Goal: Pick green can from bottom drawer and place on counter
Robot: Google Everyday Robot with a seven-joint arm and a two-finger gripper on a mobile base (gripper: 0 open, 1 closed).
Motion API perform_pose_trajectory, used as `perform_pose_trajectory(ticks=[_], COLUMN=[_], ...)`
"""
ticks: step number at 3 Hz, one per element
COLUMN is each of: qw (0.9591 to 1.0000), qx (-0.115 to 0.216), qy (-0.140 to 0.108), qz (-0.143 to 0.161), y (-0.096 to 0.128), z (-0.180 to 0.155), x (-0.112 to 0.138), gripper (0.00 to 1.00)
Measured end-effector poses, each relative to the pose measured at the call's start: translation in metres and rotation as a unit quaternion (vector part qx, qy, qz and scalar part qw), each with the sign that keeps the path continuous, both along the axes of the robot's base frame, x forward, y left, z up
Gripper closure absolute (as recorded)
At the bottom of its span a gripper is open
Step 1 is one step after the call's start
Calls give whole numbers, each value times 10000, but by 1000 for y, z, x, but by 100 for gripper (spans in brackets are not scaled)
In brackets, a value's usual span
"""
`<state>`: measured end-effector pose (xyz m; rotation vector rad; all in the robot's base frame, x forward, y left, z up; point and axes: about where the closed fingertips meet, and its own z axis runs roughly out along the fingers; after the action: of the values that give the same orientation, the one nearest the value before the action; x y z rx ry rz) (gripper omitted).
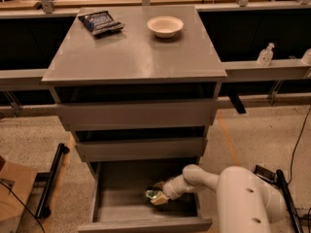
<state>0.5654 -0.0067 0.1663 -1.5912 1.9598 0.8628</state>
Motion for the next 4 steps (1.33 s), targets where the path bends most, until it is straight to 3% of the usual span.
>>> perform_pose_trajectory(ticks=[2,3,4], qw=[9980,9972,9972], qx=[-62,-218,-217], qy=[291,65,70], qz=[550,715,718], y=[-56,-92,-92], z=[99,181,181], x=[-38,-36,-37], gripper=[100,100,100])
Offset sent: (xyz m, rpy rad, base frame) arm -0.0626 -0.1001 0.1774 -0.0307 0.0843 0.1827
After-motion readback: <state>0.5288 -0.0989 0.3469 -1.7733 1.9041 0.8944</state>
